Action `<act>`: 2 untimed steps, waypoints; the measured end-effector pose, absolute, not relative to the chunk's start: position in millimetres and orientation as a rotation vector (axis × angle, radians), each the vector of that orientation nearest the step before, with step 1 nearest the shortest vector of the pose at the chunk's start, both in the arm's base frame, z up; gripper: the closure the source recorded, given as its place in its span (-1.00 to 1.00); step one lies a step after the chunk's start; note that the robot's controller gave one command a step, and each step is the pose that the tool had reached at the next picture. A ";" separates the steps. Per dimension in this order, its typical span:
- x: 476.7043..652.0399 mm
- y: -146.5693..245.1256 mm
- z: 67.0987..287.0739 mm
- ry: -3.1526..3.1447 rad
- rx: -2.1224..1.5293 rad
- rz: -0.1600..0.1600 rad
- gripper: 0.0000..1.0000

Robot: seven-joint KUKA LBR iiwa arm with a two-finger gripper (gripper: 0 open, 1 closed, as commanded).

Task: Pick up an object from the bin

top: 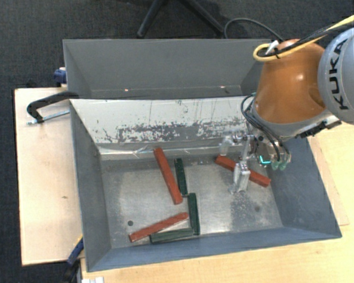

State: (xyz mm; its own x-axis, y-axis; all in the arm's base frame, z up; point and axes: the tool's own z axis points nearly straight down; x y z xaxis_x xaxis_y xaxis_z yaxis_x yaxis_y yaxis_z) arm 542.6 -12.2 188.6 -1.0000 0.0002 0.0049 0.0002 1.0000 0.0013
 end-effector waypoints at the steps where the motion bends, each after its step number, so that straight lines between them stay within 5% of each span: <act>1: 602.6 -46.6 66.3 -3.143 -0.032 -0.001 -1.00; 2: 599.4 -74.7 71.3 -3.131 -0.308 0.000 -1.00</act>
Offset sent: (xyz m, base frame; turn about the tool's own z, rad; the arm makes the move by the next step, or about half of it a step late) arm 0.0593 -0.0342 -0.1186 0.0178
